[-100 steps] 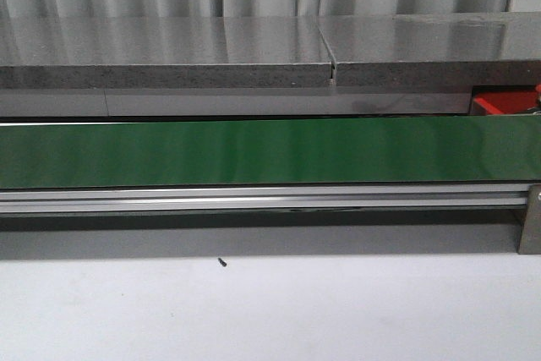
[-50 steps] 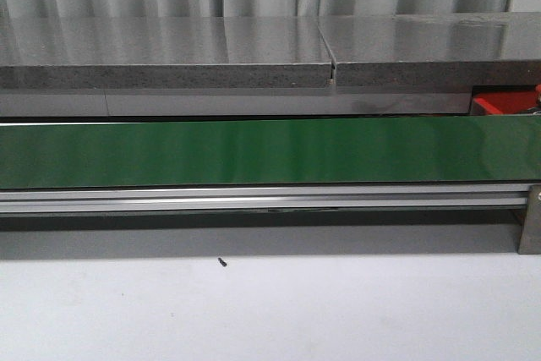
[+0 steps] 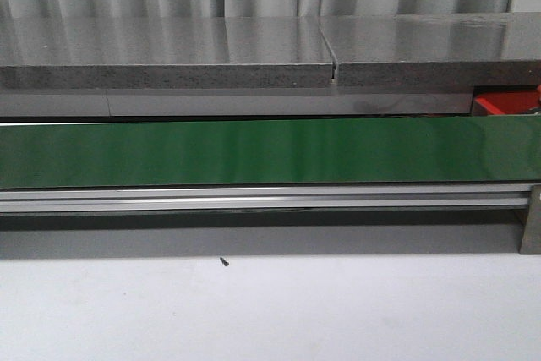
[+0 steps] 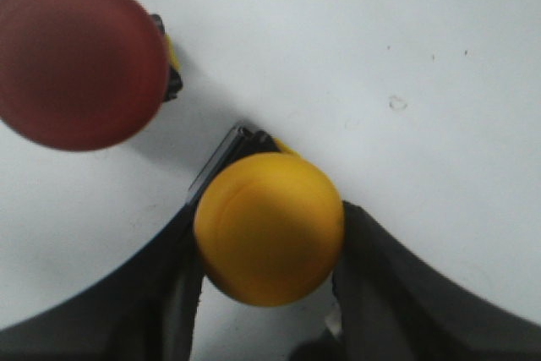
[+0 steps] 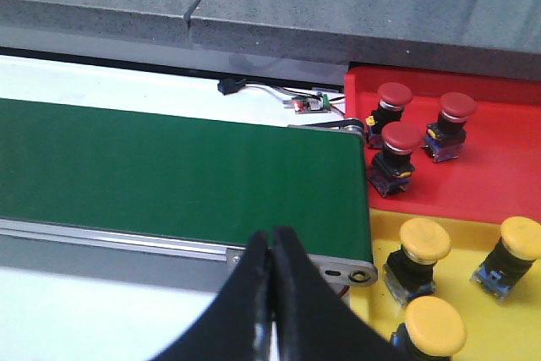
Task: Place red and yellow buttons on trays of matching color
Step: 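Lower the left gripper onto a yellow button and grasp it, then set the yellow button on the green belt and open the left gripper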
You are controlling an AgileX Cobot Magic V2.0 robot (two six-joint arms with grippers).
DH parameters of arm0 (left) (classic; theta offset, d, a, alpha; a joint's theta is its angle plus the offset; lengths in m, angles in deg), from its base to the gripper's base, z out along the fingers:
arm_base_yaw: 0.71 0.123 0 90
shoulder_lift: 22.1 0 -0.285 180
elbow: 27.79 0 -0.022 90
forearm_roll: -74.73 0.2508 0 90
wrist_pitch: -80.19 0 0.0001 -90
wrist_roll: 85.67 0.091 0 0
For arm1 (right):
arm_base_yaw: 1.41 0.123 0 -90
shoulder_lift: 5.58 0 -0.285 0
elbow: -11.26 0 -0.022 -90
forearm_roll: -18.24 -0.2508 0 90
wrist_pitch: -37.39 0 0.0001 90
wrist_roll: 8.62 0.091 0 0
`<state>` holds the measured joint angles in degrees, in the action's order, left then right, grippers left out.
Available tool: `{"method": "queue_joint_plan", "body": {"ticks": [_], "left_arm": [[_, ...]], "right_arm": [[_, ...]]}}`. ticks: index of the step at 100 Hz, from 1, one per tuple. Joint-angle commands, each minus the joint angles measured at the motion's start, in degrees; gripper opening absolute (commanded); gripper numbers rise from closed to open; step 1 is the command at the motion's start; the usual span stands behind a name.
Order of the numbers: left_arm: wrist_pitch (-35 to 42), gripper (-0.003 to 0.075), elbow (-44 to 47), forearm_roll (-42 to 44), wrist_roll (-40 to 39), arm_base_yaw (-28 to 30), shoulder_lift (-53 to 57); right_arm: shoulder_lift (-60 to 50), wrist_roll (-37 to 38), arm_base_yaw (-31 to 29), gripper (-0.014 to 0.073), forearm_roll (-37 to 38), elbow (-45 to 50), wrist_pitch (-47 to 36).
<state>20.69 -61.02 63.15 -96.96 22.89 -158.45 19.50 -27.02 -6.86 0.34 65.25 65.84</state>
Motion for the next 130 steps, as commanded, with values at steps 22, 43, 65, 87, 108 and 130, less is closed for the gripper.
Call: {"method": "queue_joint_plan", "body": {"ticks": [22, 43, 65, 87, 108, 130], "left_arm": [[0.53, 0.0239, -1.12, -0.69, 5.78, 0.22, 13.55], [3.22, 0.0239, 5.29, -1.05, 8.24, -0.71, 22.26], [8.83, 0.0239, 19.25, -4.44, 9.26, -1.0, 31.42], [11.59, 0.0239, 30.0, -4.86, 10.41, -1.12, 37.0], [13.5, 0.0239, 35.28, -4.86, 10.81, -1.24, 36.97], [14.51, 0.0239, 37.53, -4.86, 11.29, -1.24, 35.98]], "right_arm": [[0.35, -0.32, 0.07, -0.0115, -0.27, -1.52, -4.54], [0.35, -0.32, 0.07, -0.0115, -0.27, -1.52, -4.54], [0.35, -0.32, 0.07, -0.0115, -0.27, -1.52, -4.54], [0.35, -0.32, 0.07, -0.0115, -0.39, -1.52, -4.55], [0.35, -0.32, 0.07, -0.0115, -0.64, -1.52, -4.55], [0.35, -0.32, 0.07, -0.0115, -0.82, -1.52, -4.55]]}}
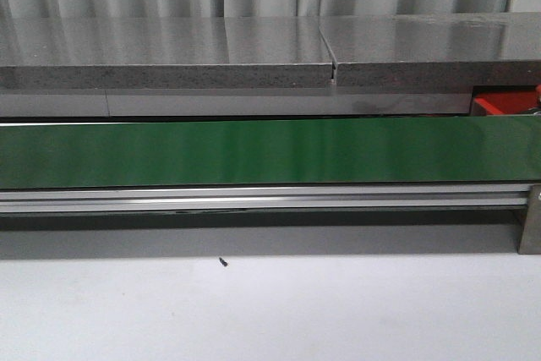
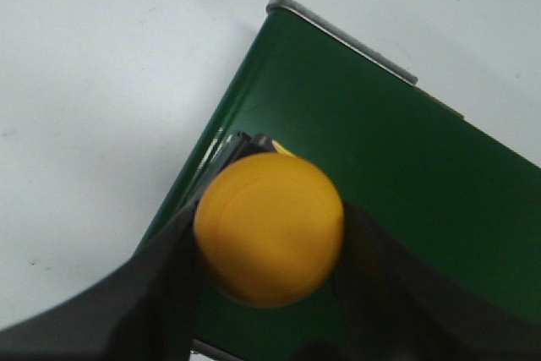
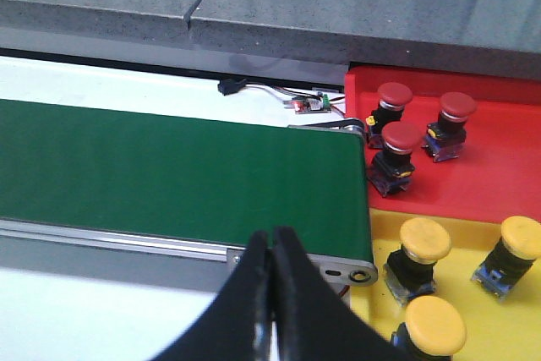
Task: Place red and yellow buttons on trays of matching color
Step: 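Set the yellow button on the green belt and open the left gripper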
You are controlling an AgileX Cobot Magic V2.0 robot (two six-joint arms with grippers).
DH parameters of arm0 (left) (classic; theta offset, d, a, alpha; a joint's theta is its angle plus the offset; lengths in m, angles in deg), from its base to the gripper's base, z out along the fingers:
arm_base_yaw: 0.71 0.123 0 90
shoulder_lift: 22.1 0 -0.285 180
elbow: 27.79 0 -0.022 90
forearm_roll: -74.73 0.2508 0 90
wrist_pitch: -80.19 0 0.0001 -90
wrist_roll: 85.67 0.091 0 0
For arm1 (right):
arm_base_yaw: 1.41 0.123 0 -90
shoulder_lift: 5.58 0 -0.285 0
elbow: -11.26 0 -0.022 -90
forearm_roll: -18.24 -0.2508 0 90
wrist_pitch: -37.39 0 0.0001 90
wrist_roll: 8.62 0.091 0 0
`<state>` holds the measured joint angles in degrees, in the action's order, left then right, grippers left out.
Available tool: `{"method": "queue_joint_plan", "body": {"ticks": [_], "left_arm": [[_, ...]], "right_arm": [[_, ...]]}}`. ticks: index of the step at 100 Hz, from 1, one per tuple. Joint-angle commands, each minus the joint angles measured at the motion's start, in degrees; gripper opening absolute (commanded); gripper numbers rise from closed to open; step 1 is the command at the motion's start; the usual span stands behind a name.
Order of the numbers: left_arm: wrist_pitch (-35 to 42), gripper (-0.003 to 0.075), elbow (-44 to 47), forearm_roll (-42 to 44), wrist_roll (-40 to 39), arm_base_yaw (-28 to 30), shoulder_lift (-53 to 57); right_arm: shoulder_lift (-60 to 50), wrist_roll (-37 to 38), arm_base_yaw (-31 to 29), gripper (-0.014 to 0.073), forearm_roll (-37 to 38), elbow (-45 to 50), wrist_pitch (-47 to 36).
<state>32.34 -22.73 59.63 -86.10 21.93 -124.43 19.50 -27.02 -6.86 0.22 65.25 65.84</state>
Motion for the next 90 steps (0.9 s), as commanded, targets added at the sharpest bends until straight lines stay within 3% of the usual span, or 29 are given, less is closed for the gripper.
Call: {"method": "queue_joint_plan", "body": {"ticks": [1, 16, 31, 36, 55, 73, 90], "left_arm": [[2.94, 0.0239, -0.52, -1.34, 0.42, -0.28, 1.96], [3.47, 0.0291, 0.12, -1.34, 0.8, -0.28, 1.96], [3.23, 0.0547, 0.12, -1.55, 0.8, -0.28, 1.96], [3.36, 0.0594, 0.12, -1.55, 0.8, -0.28, 2.06], [3.89, 0.0597, 0.12, -3.46, 1.24, -0.28, 4.27], [7.34, 0.0597, 0.12, -10.34, 6.7, -0.28, 7.1], [8.69, 0.0597, -1.33, -8.8, 6.83, 0.73, 7.81]], "right_arm": [[0.35, -0.32, 0.07, -0.0115, -0.7, -1.52, -4.55], [0.35, -0.32, 0.07, -0.0115, -0.7, -1.52, -4.55], [0.35, -0.32, 0.07, -0.0115, -0.7, -1.52, -4.55], [0.35, -0.32, 0.07, -0.0115, -0.7, -1.52, -4.55], [0.35, -0.32, 0.07, -0.0115, -0.7, -1.52, -4.55], [0.35, -0.32, 0.07, -0.0115, -0.7, -1.52, -4.55], [0.35, -0.32, 0.07, -0.0115, -0.7, -1.52, -4.55]]}}
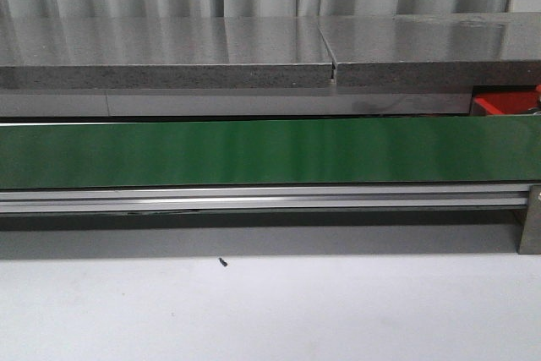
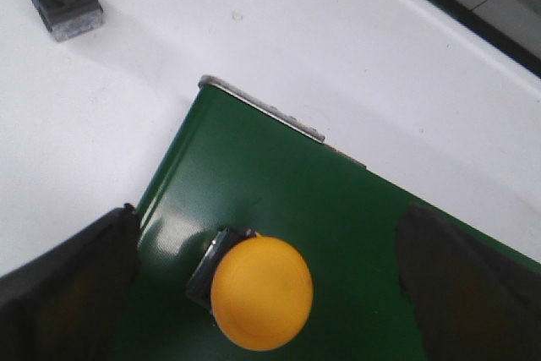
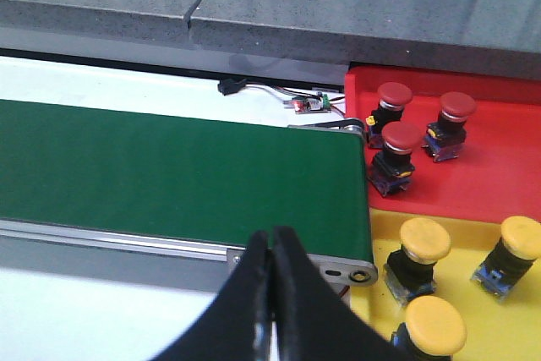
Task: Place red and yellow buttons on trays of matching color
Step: 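Set the yellow button on the green belt and open the left gripper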
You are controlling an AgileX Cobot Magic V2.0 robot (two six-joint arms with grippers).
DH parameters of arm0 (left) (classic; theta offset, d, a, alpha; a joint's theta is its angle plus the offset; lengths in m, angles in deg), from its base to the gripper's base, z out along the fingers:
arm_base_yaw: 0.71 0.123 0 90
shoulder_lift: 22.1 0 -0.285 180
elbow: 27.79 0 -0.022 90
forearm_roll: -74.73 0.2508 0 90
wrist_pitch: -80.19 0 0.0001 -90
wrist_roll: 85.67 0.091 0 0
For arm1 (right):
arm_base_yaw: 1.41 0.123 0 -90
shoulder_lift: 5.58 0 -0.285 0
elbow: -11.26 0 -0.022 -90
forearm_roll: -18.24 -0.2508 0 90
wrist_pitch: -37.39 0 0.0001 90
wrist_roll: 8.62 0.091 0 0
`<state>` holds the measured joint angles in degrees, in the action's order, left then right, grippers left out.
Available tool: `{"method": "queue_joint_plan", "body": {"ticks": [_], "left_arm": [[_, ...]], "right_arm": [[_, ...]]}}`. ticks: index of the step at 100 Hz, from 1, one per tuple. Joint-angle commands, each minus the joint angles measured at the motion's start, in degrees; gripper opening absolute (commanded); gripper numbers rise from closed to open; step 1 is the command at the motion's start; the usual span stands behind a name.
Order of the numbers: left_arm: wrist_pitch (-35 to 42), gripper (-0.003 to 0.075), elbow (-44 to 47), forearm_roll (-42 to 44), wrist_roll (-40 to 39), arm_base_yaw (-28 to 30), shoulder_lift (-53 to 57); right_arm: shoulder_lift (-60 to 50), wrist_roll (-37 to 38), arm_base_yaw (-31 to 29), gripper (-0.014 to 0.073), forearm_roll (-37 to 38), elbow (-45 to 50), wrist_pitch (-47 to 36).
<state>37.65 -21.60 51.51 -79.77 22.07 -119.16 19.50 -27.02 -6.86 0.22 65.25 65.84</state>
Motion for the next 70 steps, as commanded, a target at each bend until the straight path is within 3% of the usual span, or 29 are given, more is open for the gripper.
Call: {"method": "queue_joint_plan", "body": {"ticks": [1, 22, 43, 70], "left_arm": [[3.48, 0.0597, -2.61, -0.49, 0.51, 0.75, 2.55], [3.74, 0.0597, -6.17, 1.29, 0.51, 4.04, -0.99], [-1.27, 0.0597, -13.43, 1.29, 0.51, 7.06, -9.22], [-3.41, 0.0597, -24.28, 1.29, 0.41, 7.44, -20.66]], "right_arm": [[0.35, -0.32, 0.07, -0.0115, -0.7, -1.52, -4.55], [0.35, -0.32, 0.07, -0.0115, -0.7, -1.52, -4.55], [0.35, -0.32, 0.07, -0.0115, -0.7, -1.52, -4.55], [0.35, -0.32, 0.07, -0.0115, -0.7, -1.52, -4.55]]}}
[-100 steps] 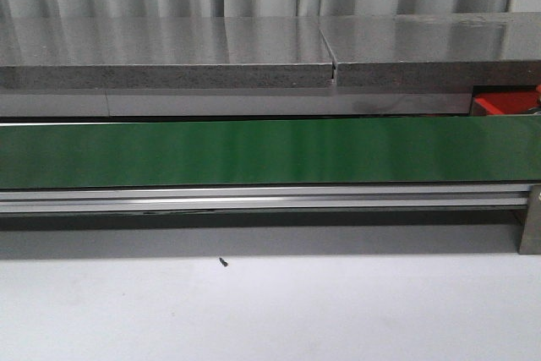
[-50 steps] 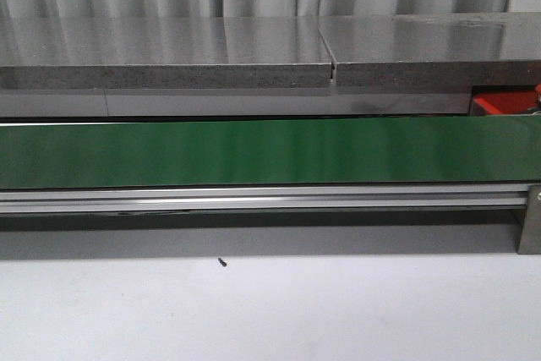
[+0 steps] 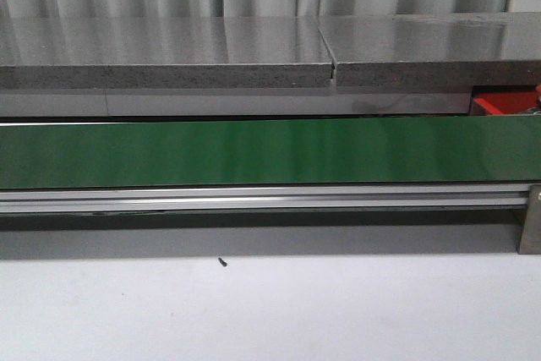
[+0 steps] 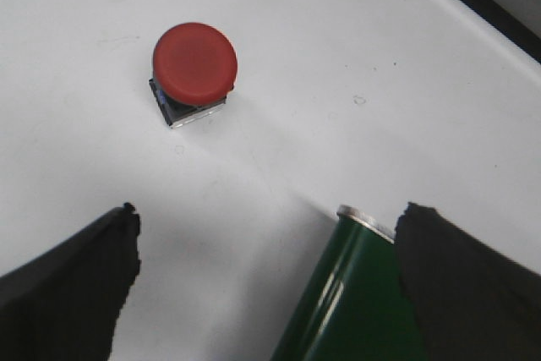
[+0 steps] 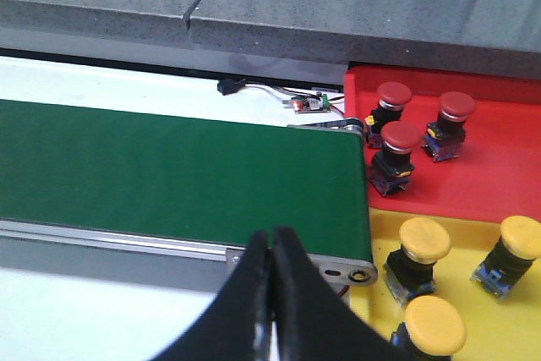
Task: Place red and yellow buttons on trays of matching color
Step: 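Set the yellow button on the green belt and open the left gripper, then lower the left gripper onto the red button and grasp it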
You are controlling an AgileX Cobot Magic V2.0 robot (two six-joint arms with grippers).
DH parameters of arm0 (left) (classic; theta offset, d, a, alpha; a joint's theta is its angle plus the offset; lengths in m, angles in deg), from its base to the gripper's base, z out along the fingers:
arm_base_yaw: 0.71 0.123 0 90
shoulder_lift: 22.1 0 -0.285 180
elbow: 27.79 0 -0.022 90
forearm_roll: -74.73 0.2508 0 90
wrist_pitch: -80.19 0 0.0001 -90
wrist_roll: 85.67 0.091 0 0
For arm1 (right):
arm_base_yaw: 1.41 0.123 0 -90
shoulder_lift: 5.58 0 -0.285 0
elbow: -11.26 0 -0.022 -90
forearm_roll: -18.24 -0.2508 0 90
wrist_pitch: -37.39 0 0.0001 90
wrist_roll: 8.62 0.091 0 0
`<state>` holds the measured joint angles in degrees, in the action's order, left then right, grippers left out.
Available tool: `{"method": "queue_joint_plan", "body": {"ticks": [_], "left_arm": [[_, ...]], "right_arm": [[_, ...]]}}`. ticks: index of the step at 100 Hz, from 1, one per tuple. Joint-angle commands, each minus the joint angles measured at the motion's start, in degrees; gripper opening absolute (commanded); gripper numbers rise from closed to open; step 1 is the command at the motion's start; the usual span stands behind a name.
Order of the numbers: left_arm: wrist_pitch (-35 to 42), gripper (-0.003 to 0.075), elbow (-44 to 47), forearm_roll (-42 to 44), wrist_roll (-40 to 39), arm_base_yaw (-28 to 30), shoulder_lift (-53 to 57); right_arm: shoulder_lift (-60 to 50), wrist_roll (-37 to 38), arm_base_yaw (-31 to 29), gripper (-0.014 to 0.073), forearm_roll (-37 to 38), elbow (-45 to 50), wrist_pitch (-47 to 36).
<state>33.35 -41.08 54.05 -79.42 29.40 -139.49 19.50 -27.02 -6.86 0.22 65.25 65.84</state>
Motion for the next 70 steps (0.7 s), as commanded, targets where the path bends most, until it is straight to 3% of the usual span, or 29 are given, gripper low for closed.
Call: {"method": "queue_joint_plan", "body": {"ticks": [1, 34, 59, 70], "left_arm": [[0.91, 0.0597, -5.05, -1.26, 0.06, 0.12, -0.61], [0.65, 0.0597, -13.67, -1.14, -0.24, 0.59, -10.54], [6.14, 0.0596, -15.99, -1.03, -1.62, 0.72, -14.37], [8.38, 0.0538, -15.99, -1.13, -1.62, 0.72, -15.42]], "right_arm": [[0.35, -0.32, 0.07, -0.0115, -0.7, -1.52, -4.55], [0.35, -0.32, 0.07, -0.0115, -0.7, -1.52, -4.55], [0.35, -0.32, 0.07, -0.0115, -0.7, -1.52, -4.55], [0.35, -0.32, 0.07, -0.0115, -0.7, -1.52, -4.55]]}}
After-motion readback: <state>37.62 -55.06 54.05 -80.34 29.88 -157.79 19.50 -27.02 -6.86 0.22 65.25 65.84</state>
